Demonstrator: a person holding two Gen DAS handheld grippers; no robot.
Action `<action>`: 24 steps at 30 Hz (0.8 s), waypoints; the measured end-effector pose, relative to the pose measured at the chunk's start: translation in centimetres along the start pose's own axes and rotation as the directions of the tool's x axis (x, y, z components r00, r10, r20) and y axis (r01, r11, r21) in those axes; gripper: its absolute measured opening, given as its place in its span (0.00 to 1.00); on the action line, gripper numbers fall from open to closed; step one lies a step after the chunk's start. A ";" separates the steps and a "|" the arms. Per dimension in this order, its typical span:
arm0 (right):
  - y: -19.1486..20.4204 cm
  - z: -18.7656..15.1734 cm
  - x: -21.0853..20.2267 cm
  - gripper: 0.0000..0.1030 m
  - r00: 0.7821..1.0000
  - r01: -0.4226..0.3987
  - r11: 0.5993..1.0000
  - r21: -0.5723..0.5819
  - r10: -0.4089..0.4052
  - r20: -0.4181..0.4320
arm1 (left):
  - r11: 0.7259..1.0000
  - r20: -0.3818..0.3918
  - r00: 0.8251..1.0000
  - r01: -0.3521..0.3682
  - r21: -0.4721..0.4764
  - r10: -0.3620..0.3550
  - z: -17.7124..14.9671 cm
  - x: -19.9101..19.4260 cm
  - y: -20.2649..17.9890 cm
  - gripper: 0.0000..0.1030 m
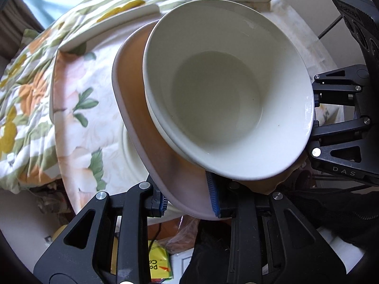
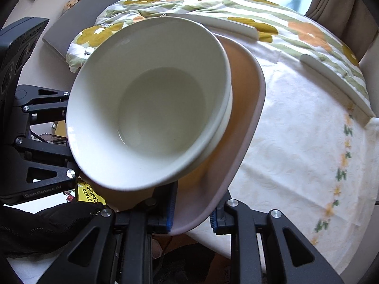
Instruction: Organize plates and bowls
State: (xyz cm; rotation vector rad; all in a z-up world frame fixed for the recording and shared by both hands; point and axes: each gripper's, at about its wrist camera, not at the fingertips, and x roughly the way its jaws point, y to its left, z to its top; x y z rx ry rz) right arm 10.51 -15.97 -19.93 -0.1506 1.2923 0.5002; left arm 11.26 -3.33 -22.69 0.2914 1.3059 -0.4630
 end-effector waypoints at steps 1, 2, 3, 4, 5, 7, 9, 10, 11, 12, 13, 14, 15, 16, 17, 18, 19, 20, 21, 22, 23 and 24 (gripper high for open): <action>0.5 0.0 0.4 0.21 1.000 0.000 1.000 0.004 0.000 -0.004 | 1.000 -0.005 1.000 0.005 0.000 -0.005 -0.4 0.3 0.5 0.24; 0.9 0.1 0.8 0.21 1.000 0.003 1.000 0.006 -0.003 -0.006 | 1.000 -0.009 1.000 0.013 -0.003 -0.013 -0.8 0.9 1.0 0.24; 1.2 0.1 1.1 0.21 1.000 0.008 1.000 0.010 -0.008 -0.010 | 1.000 -0.014 1.000 0.019 -0.005 -0.019 -0.8 1.3 1.5 0.24; 1.3 0.1 1.6 0.21 1.000 0.010 1.000 0.018 -0.010 -0.016 | 1.000 -0.019 1.000 0.023 -0.003 -0.023 -1.0 1.6 1.7 0.24; 1.4 0.0 1.9 0.21 1.000 0.011 1.000 0.023 -0.010 -0.019 | 1.000 -0.023 0.999 0.026 -0.001 -0.026 -1.1 1.8 1.8 0.24; 1.6 0.0 2.4 0.21 1.000 0.012 0.999 0.031 -0.011 -0.025 | 1.000 -0.024 0.999 0.029 0.005 -0.029 -1.2 2.5 2.3 0.24; 1.8 0.1 2.7 0.21 0.999 0.018 0.999 0.034 -0.017 -0.029 | 0.999 -0.027 0.999 0.034 0.013 -0.033 -1.4 2.8 2.5 0.24; 1.9 0.1 2.8 0.21 0.999 0.021 0.999 0.035 -0.020 -0.031 | 0.999 -0.028 0.999 0.036 0.014 -0.036 -1.4 3.0 2.6 0.24; 2.0 0.2 3.0 0.21 0.999 0.023 0.999 0.038 -0.022 -0.033 | 0.999 -0.031 0.999 0.039 0.015 -0.039 -1.5 3.2 2.7 0.24; 2.1 0.2 3.2 0.21 0.999 0.025 0.999 0.039 -0.023 -0.036 | 0.999 -0.035 0.999 0.042 0.017 -0.042 -1.5 3.3 2.8 0.24; 2.2 0.3 3.3 0.21 0.999 0.027 0.999 0.041 -0.026 -0.038 | 0.999 -0.037 0.998 0.044 0.020 -0.043 -1.5 3.6 3.1 0.24; 2.2 0.3 3.5 0.21 0.999 0.030 0.999 0.041 -0.028 -0.039 | 0.999 -0.039 0.998 0.044 0.022 -0.043 -1.3 3.9 3.1 0.24; 2.3 0.3 3.7 0.21 0.999 0.032 0.999 0.042 -0.030 -0.040 | 0.999 -0.042 0.998 0.047 0.024 -0.046 -1.3 4.0 3.2 0.24; 2.3 0.2 3.8 0.21 0.999 0.033 0.998 0.044 -0.032 -0.041 | 0.998 -0.044 0.998 0.049 0.024 -0.048 -1.5 4.2 3.3 0.24; 2.3 0.2 3.9 0.21 0.999 0.035 0.998 0.047 -0.033 -0.043 | 0.998 -0.048 0.998 0.052 0.024 -0.051 -1.5 4.3 3.3 0.24; 2.3 0.2 4.0 0.21 0.998 0.036 0.998 0.048 -0.033 -0.046 | 0.998 -0.052 0.997 0.055 0.024 -0.054 -1.5 4.4 3.4 0.24; 2.2 0.1 4.1 0.21 0.998 0.036 0.998 0.050 -0.034 -0.049 | 0.998 -0.058 0.997 0.058 0.026 -0.056 -1.5 4.6 3.4 0.24; 2.2 0.2 4.0 0.21 0.998 0.037 0.998 0.049 -0.035 -0.051 | 0.998 -0.059 0.997 0.060 0.026 -0.058 -1.5 4.6 3.4 0.24; 2.2 0.2 4.0 0.21 0.998 0.040 0.998 0.049 -0.038 -0.050 | 0.998 -0.057 0.997 0.061 0.026 -0.060 -1.4 4.6 3.5 0.24; 2.2 0.2 4.0 0.21 0.998 0.042 0.998 0.051 -0.039 -0.050 | 0.998 -0.059 0.996 0.063 0.027 -0.061 -1.4 4.6 3.5 0.24; 2.2 0.3 3.9 0.21 0.998 0.041 0.998 0.054 -0.038 -0.049 | 0.998 -0.059 0.996 0.065 0.025 -0.064 -1.4 4.6 3.5 0.24; 2.2 0.3 3.9 0.21 0.998 0.041 0.998 0.057 -0.038 -0.049 | 0.997 -0.060 0.996 0.067 0.024 -0.065 -1.4 4.7 3.5 0.24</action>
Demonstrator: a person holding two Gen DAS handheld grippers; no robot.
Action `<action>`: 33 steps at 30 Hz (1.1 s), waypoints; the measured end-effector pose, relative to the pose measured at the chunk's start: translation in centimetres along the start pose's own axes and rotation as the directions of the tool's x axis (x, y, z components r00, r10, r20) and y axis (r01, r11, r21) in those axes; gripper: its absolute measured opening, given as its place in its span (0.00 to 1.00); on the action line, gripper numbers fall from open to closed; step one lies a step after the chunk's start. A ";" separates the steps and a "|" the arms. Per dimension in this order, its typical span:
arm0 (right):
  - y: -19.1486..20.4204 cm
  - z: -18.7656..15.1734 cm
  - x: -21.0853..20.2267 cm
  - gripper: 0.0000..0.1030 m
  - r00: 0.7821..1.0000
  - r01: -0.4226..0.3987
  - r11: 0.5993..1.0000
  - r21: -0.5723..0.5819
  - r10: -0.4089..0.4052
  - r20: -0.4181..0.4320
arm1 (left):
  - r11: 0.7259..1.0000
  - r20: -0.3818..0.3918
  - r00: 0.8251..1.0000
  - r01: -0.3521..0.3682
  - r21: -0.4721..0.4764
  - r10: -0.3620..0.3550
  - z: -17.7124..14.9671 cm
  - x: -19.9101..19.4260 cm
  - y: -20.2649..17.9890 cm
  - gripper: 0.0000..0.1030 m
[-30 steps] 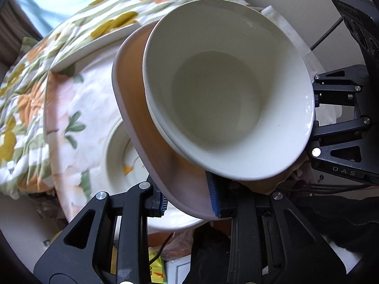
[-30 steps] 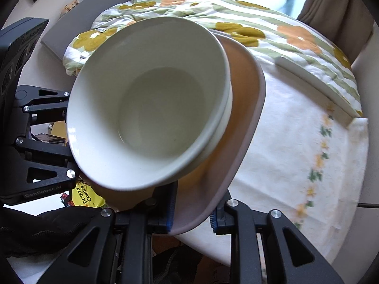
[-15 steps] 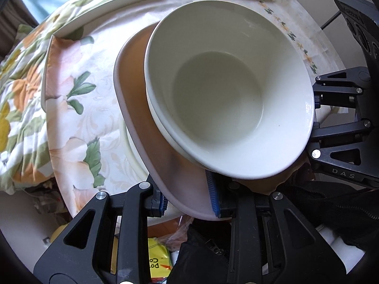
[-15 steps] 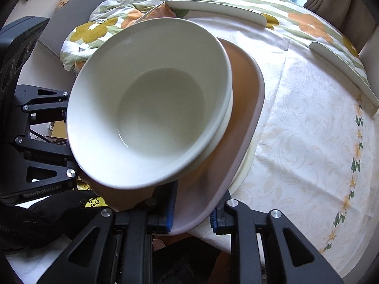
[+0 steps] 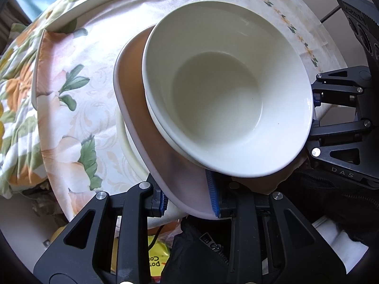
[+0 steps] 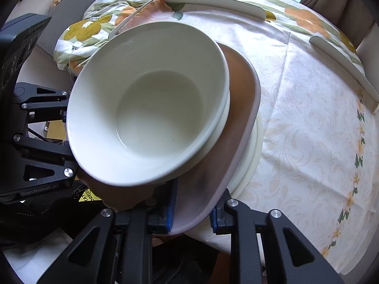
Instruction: Organize plates and bowls
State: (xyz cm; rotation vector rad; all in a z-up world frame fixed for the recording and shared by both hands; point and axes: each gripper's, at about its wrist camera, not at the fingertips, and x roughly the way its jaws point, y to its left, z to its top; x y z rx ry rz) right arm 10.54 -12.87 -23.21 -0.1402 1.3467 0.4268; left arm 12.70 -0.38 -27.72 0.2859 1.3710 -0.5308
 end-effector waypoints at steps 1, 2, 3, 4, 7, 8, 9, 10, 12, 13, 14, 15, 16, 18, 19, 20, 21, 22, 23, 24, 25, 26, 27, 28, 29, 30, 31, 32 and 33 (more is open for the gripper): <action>0.0 0.0 0.0 0.21 1.000 0.002 1.000 0.002 -0.002 -0.001 | 1.000 -0.001 1.000 0.000 0.000 0.000 0.0 0.0 0.0 0.24; 0.1 0.0 0.0 0.21 1.000 0.005 1.000 0.002 -0.005 -0.003 | 1.000 -0.002 1.000 -0.001 0.001 0.001 0.0 0.0 0.0 0.24; 0.1 0.0 0.0 0.21 1.000 0.008 1.000 0.001 -0.008 -0.005 | 1.000 -0.006 1.000 -0.001 0.001 0.001 0.1 0.1 0.0 0.24; 0.1 0.1 0.0 0.21 1.000 0.011 1.000 0.002 -0.011 -0.008 | 1.000 -0.009 1.000 -0.001 0.000 0.001 0.2 0.1 0.1 0.24; 0.1 0.5 0.0 0.21 1.000 0.011 1.000 0.013 -0.011 -0.024 | 1.000 -0.026 1.000 0.004 -0.006 -0.004 0.5 0.3 0.1 0.24; 0.2 0.6 0.1 0.21 0.999 0.014 1.000 0.013 -0.013 -0.030 | 1.000 -0.032 0.999 0.005 -0.006 -0.005 0.7 0.4 0.1 0.24; 0.2 0.7 0.1 0.21 0.999 0.015 1.000 0.011 -0.015 -0.035 | 1.000 -0.045 0.999 0.004 -0.001 -0.004 0.8 0.4 0.0 0.24; 0.3 0.9 0.1 0.21 0.999 0.017 1.000 0.011 -0.016 -0.040 | 1.000 -0.055 0.998 0.004 0.002 -0.004 0.9 0.4 0.0 0.24; 0.2 1.0 0.2 0.21 0.999 0.013 1.000 0.020 -0.012 -0.052 | 1.000 -0.084 0.996 0.013 -0.005 -0.013 1.3 0.5 0.1 0.24; 0.2 1.2 0.1 0.21 0.998 0.009 1.000 0.028 -0.008 -0.061 | 1.000 -0.100 0.995 0.021 -0.011 -0.022 1.6 0.6 0.2 0.24; 0.1 1.3 0.1 0.21 0.998 0.009 1.000 0.030 -0.007 -0.067 | 1.000 -0.113 0.993 0.026 -0.016 -0.028 1.8 0.6 0.2 0.24; 0.1 1.4 0.1 0.21 0.997 0.009 1.000 0.030 -0.006 -0.075 | 0.999 -0.126 0.992 0.028 -0.018 -0.031 2.0 0.7 0.2 0.24; 0.1 1.6 0.1 0.22 0.996 0.008 0.999 0.032 -0.005 -0.088 | 0.999 -0.134 0.991 0.026 -0.020 -0.029 2.0 0.7 0.2 0.24; 0.1 1.8 0.3 0.27 0.993 -0.005 1.000 0.030 0.008 -0.115 | 1.000 -0.153 0.988 0.022 -0.014 -0.024 2.2 0.7 0.0 0.26; 0.2 2.0 0.3 0.29 0.993 -0.009 1.000 0.029 0.012 -0.122 | 1.000 -0.156 0.988 0.020 -0.008 -0.021 2.3 0.6 -0.2 0.28; 0.2 1.9 0.3 0.29 0.992 -0.002 1.000 0.028 0.006 -0.123 | 1.000 -0.157 0.987 0.025 -0.006 -0.025 2.4 0.6 -0.3 0.33; 0.4 2.0 0.4 0.29 0.992 0.004 1.000 0.024 -0.001 -0.126 | 0.999 -0.157 0.987 0.038 -0.007 -0.039 2.4 0.5 -0.4 0.41; 0.4 2.0 0.5 0.30 0.992 0.004 1.000 0.026 0.000 -0.129 | 0.999 -0.153 0.987 0.050 -0.006 -0.051 2.3 0.3 -0.4 0.47; 0.5 1.9 0.6 0.30 0.991 0.000 1.000 0.029 0.004 -0.131 | 0.999 -0.145 0.988 0.051 -0.001 -0.051 2.3 0.0 -0.4 0.60; 0.5 1.9 0.7 0.30 0.991 -0.004 0.999 0.032 0.009 -0.134 | 0.999 -0.132 0.991 0.029 0.016 -0.027 2.3 -0.4 -0.8 0.69; 0.5 1.8 0.7 0.30 0.991 -0.006 0.999 0.037 0.010 -0.131 | 0.999 -0.120 0.993 0.014 0.031 -0.010 2.3 -0.7 -1.0 0.70; 0.5 1.8 0.7 0.30 0.991 -0.009 0.999 0.041 0.014 -0.129 | 0.999 -0.115 0.993 0.010 0.039 -0.005 2.2 -0.9 -1.2 0.70; 0.6 1.7 0.7 0.31 0.991 -0.011 0.999 0.044 0.017 -0.131 | 0.999 -0.114 0.993 0.016 0.037 -0.012 2.1 -1.0 -1.2 0.70; 0.6 1.7 0.7 0.31 0.991 -0.010 0.999 0.045 0.016 -0.130 | 0.999 -0.112 0.993 0.024 0.033 -0.020 2.0 -1.1 -1.1 0.70; 0.7 1.7 0.6 0.32 0.991 -0.010 0.999 0.045 0.015 -0.130 | 0.999 -0.109 0.994 0.026 0.028 -0.023 1.9 -1.2 -1.1 0.70; 0.7 1.6 0.4 0.32 0.992 -0.008 0.999 0.047 0.014 -0.129 | 0.999 -0.107 0.994 0.026 0.024 -0.023 1.8 -1.2 -1.0 0.70; 0.8 1.8 0.3 0.35 0.992 -0.005 0.999 0.051 0.011 -0.125 | 0.999 -0.106 0.994 0.029 0.019 -0.027 1.6 -1.3 -0.8 0.70; 0.9 1.7 -0.1 0.40 0.993 -0.002 0.998 0.057 0.009 -0.119 | 0.999 -0.101 0.994 0.037 0.012 -0.035 1.5 -1.4 -0.7 0.70; 0.9 1.8 -0.3 0.42 0.993 0.001 0.998 0.058 0.005 -0.116 | 0.999 -0.094 0.995 0.045 0.007 -0.044 1.3 -1.6 -0.5 0.70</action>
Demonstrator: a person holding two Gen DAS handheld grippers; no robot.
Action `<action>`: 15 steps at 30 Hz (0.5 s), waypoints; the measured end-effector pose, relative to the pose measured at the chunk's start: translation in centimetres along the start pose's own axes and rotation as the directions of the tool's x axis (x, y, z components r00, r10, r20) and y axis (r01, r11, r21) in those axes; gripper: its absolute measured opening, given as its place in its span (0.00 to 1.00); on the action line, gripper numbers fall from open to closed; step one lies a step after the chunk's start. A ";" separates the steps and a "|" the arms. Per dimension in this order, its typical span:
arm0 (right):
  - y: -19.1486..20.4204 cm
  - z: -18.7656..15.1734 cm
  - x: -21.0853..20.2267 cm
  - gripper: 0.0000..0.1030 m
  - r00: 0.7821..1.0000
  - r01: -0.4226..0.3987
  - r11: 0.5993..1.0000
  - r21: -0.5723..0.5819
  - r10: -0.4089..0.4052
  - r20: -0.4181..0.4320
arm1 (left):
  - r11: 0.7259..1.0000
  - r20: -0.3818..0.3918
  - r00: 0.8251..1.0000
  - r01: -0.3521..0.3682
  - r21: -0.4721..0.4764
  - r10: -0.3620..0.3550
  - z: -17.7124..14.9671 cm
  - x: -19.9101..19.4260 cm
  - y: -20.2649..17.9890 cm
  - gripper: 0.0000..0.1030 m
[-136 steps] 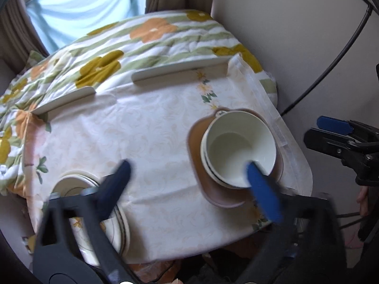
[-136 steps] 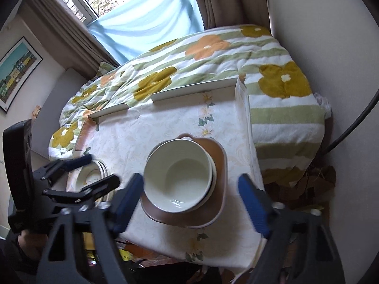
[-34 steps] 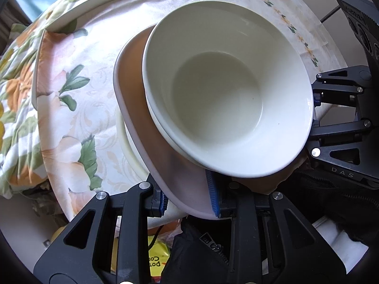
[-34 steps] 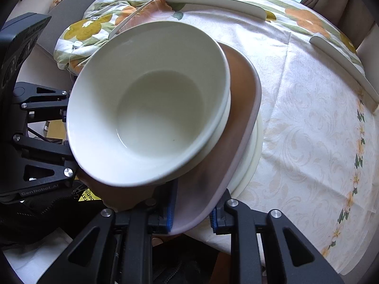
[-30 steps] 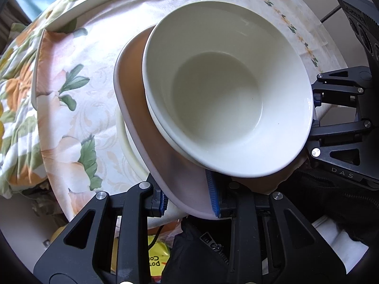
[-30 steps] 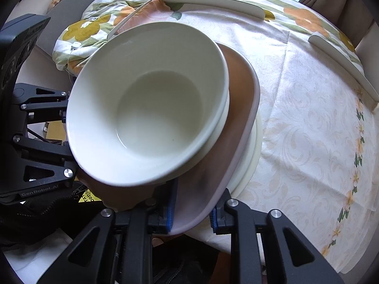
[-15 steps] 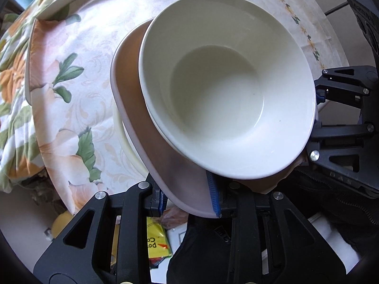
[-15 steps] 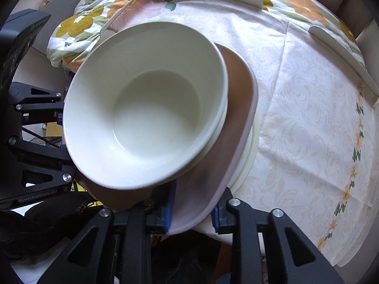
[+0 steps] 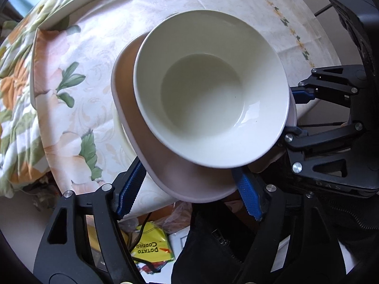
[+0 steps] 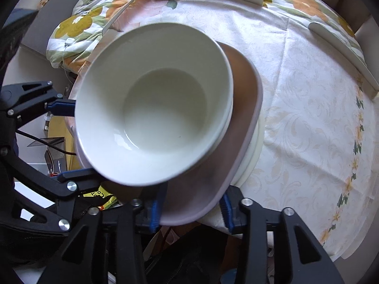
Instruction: Organize plates and bowls
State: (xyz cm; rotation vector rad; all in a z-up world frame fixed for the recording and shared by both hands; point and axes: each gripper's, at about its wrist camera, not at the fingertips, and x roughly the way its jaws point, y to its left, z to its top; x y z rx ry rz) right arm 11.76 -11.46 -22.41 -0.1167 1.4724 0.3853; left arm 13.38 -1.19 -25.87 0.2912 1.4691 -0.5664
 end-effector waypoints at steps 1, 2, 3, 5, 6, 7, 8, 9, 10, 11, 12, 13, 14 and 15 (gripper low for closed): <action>0.1 -0.1 -0.3 0.46 1.000 0.003 1.000 0.002 -0.003 0.006 | 1.000 0.003 1.000 0.006 -0.003 -0.006 -0.1 -0.1 0.1 0.70; 0.1 -0.1 -0.5 0.47 1.000 0.004 1.000 0.008 -0.004 0.012 | 1.000 0.007 1.000 0.012 -0.006 -0.012 -0.5 -0.4 0.5 0.70; 0.0 -0.3 -0.7 0.47 1.000 0.008 1.000 0.017 -0.009 0.016 | 1.000 0.010 1.000 0.015 -0.008 -0.015 -0.6 -0.5 0.6 0.70; -0.2 -0.6 -1.4 0.47 0.999 0.015 0.999 0.038 -0.016 0.028 | 1.000 0.021 1.000 0.016 -0.008 -0.016 -0.9 -1.0 0.7 0.70; -0.2 -0.9 -1.7 0.47 0.999 0.017 0.999 0.044 -0.018 0.036 | 1.000 0.030 0.999 0.010 -0.007 -0.010 -1.2 -1.4 0.7 0.70; -0.3 -1.2 -2.2 0.47 0.999 0.020 0.999 0.046 -0.022 0.045 | 1.000 0.037 0.999 0.001 -0.007 -0.001 -1.4 -1.8 0.7 0.70; -0.2 -1.6 -2.7 0.47 0.998 0.024 0.999 0.046 -0.027 0.059 | 1.000 0.046 0.999 -0.009 -0.009 0.009 -1.8 -2.3 0.7 0.70; -0.3 -2.0 -3.2 0.47 0.997 0.026 0.999 0.046 -0.030 0.071 | 1.000 0.058 0.998 -0.017 -0.012 0.018 -2.2 -2.9 0.7 0.70; -0.2 -2.5 -4.0 0.47 0.995 0.030 0.998 0.047 -0.034 0.089 | 1.000 0.069 0.997 -0.023 -0.020 0.024 -2.6 -3.3 0.5 0.70; -0.3 -3.0 -4.6 0.47 0.994 0.033 0.998 0.050 -0.038 0.104 | 0.999 0.080 0.996 -0.033 -0.030 0.035 -3.0 -3.8 0.5 0.70; -0.2 -3.4 -5.4 0.47 0.991 0.032 0.998 0.051 -0.038 0.126 | 0.998 0.098 0.994 -0.049 -0.040 0.053 -3.6 -4.5 0.2 0.70; -0.1 -3.8 -6.2 0.47 0.988 0.027 0.998 0.050 -0.035 0.152 | 0.997 0.117 0.991 -0.059 -0.049 0.065 -4.1 -5.3 0.0 0.70; 0.0 -4.4 -7.5 0.47 0.980 0.020 0.999 0.049 -0.030 0.194 | 0.996 0.144 0.987 -0.069 -0.063 0.077 -4.7 -6.2 -0.3 0.70; 0.1 -4.9 -8.8 0.47 0.972 0.019 0.999 0.049 -0.030 0.233 | 0.993 0.180 0.979 -0.078 -0.084 0.092 -5.4 -7.4 -0.7 0.70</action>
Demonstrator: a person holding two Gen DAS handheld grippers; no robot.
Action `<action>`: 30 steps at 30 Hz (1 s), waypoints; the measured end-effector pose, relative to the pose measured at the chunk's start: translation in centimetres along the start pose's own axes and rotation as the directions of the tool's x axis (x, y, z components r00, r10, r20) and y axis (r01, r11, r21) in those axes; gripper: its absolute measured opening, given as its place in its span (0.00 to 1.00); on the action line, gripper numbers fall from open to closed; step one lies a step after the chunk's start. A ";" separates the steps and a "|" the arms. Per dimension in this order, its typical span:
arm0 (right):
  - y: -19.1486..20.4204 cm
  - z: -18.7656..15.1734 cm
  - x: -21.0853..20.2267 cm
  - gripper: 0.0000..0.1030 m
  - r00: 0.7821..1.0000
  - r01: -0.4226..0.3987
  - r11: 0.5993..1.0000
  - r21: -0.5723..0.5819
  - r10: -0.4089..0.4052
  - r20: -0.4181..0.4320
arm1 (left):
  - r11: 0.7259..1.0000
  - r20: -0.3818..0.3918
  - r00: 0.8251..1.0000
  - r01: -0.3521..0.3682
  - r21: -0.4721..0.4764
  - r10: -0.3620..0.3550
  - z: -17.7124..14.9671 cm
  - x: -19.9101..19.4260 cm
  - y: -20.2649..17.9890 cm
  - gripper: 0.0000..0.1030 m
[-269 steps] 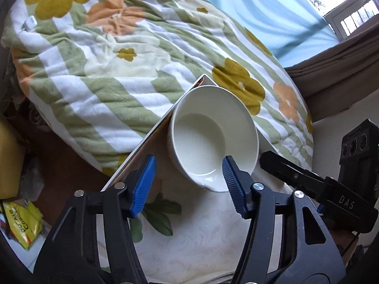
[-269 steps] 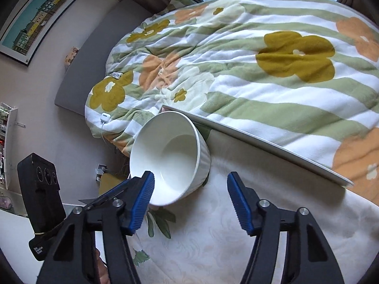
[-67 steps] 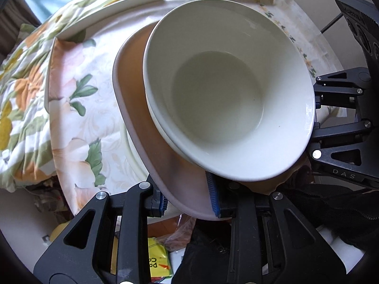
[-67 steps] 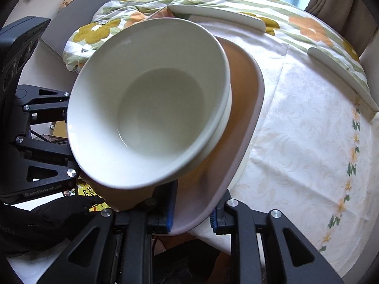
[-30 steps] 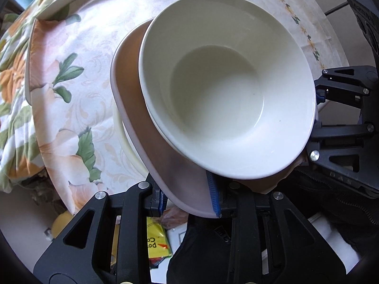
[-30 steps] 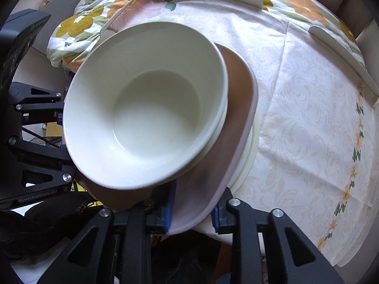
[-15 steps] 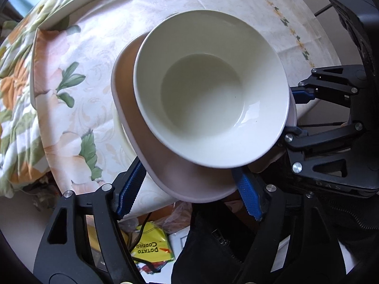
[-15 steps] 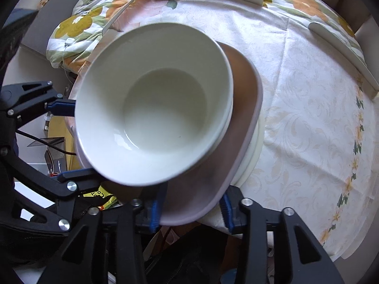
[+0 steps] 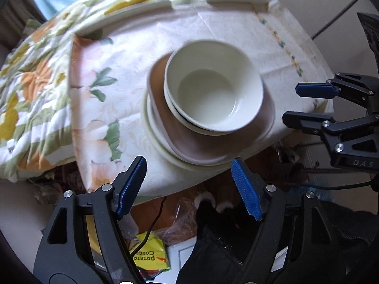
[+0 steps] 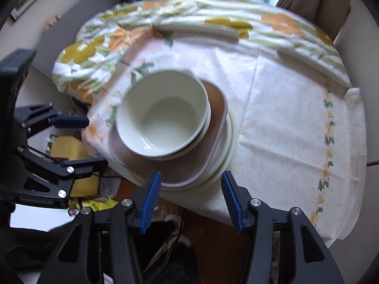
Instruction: Organize plates and bowls
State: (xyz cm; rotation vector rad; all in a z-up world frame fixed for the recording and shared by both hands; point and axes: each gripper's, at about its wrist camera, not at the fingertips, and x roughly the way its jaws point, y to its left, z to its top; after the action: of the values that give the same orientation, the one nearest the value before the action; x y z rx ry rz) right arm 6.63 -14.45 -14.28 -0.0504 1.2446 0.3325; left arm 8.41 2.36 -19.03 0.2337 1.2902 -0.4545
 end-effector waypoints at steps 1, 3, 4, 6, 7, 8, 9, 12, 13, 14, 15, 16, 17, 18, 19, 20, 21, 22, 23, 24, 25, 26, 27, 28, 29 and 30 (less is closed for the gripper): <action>0.1 -0.3 -1.4 0.47 0.999 0.005 1.000 0.002 -0.005 0.042 | 1.000 0.048 0.999 -0.014 -0.025 0.015 -0.5 -1.6 -0.3 0.70; 0.4 -0.8 -4.1 0.47 0.992 0.017 1.000 0.009 -0.018 0.125 | 0.997 0.152 0.987 -0.040 -0.072 0.051 -1.6 -5.0 -1.0 0.70; 0.8 -1.4 -6.1 0.47 0.982 0.024 1.000 0.014 -0.026 0.185 | 0.994 0.202 0.977 -0.050 -0.093 0.068 -2.1 -6.5 -1.6 0.70; 1.3 -2.5 -9.0 0.47 0.962 0.047 0.999 0.023 -0.051 0.268 | 0.988 0.337 0.935 -0.069 -0.137 0.112 -3.6 -10.7 -3.0 0.70; 1.6 -3.2 -10.6 0.47 0.948 0.065 0.998 0.028 -0.070 0.310 | 0.985 0.384 0.914 -0.077 -0.151 0.131 -4.1 -12.2 -3.5 0.70; 1.8 -4.0 -12.4 0.47 0.930 0.083 0.996 0.038 -0.091 0.356 | 0.982 0.435 0.888 -0.085 -0.166 0.150 -4.6 -13.9 -4.2 0.74; 1.9 -4.6 -13.7 0.50 0.913 0.095 0.994 0.050 -0.107 0.394 | 0.979 0.486 0.857 -0.091 -0.184 0.171 -5.4 -15.5 -5.0 0.83; 2.1 -6.5 -17.4 0.90 0.852 0.125 0.987 0.097 -0.157 0.500 | 0.966 0.611 0.757 -0.105 -0.235 0.231 -7.5 -19.4 -7.2 1.00; 2.2 -7.2 -18.6 0.95 0.826 0.140 0.983 0.115 -0.180 0.534 | 0.965 0.645 0.725 -0.108 -0.240 0.242 -8.2 -20.4 -7.9 1.00; 2.2 -7.7 -19.5 0.97 0.804 0.158 0.979 0.131 -0.205 0.559 | 0.962 0.664 0.703 -0.117 -0.245 0.255 -8.8 -21.1 -8.3 1.00; 2.1 -8.3 -20.2 0.97 0.785 0.179 0.972 0.151 -0.234 0.573 | 0.957 0.671 0.688 -0.131 -0.260 0.276 -9.1 -21.7 -8.7 1.00; 2.0 -8.7 -20.6 0.97 0.774 0.186 0.968 0.170 -0.251 0.582 | 0.952 0.676 0.677 -0.139 -0.271 0.292 -9.5 -22.1 -9.2 1.00; 1.8 -9.5 -21.3 0.97 0.753 0.181 0.964 0.195 -0.263 0.604 | 0.952 0.682 0.670 -0.139 -0.273 0.294 -9.7 -22.2 -9.5 1.00; 1.7 -10.1 -21.7 0.97 0.742 0.177 0.962 0.208 -0.269 0.614 | 0.952 0.690 0.661 -0.138 -0.274 0.295 -10.0 -22.4 -9.9 1.00; 1.5 -10.6 -22.0 0.97 0.731 0.187 0.955 0.230 -0.292 0.617 | 0.950 0.697 0.651 -0.142 -0.276 0.300 -10.3 -22.4 -10.3 1.00; 1.6 -10.9 -22.1 0.97 0.728 0.196 0.951 0.238 -0.304 0.614 | 0.950 0.701 0.645 -0.151 -0.274 0.305 -10.5 -22.4 -10.8 1.00; 1.5 -11.1 -22.2 0.97 0.727 0.199 0.951 0.237 -0.305 0.616 | 0.949 0.703 0.640 -0.161 -0.272 0.311 -10.6 -22.3 -11.2 1.00; 1.5 -11.4 -22.2 0.97 0.727 0.199 0.951 0.237 -0.305 0.614 | 0.947 0.706 0.633 -0.171 -0.272 0.317 -10.7 -22.3 -11.7 1.00; 1.6 -11.7 -22.2 0.97 0.728 0.198 0.950 0.241 -0.307 0.613 | 0.947 0.709 0.630 -0.176 -0.269 0.318 -10.8 -22.2 -12.1 1.00; 1.6 -11.9 -22.3 0.97 0.726 0.199 0.949 0.243 -0.309 0.615 | 0.948 0.713 0.626 -0.178 -0.264 0.316 -10.9 -22.3 -12.5 1.00; 1.6 -12.2 -22.4 0.97 0.722 0.198 0.949 0.246 -0.311 0.618 | 0.948 0.716 0.622 -0.180 -0.262 0.317 -11.2 -22.3 -12.8 1.00; 1.5 -12.3 -22.5 0.97 0.720 0.199 0.948 0.248 -0.313 0.620 | 0.948 0.719 0.619 -0.182 -0.261 0.317 -11.3 -22.4 -13.1 1.00; 1.6 -12.6 -22.6 0.97 0.718 0.202 0.947 0.249 -0.316 0.620 | 0.948 0.722 0.615 -0.183 -0.260 0.316 -11.3 -22.5 -13.3 1.00; 1.5 -12.7 -22.6 0.97 0.716 0.203 0.947 0.250 -0.318 0.621 | 0.948 0.723 0.613 -0.185 -0.260 0.318 -11.3 -22.5 -13.4 1.00; 1.5 -12.8 -22.7 0.97 0.713 0.203 0.946 0.253 -0.320 0.623 | 0.947 0.724 0.612 -0.186 -0.260 0.319 -11.3 -22.5 -13.5 1.00; 1.4 -12.9 -22.8 0.97 0.713 0.204 0.945 0.255 -0.322 0.623 | 0.948 0.724 0.613 -0.186 -0.259 0.318 -11.3 -22.5 -13.6 1.00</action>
State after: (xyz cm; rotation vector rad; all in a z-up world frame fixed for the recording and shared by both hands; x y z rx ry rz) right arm -12.02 -20.98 3.02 0.0350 0.5341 -0.0238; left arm -12.15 -0.73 0.65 0.0647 0.4292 -0.1556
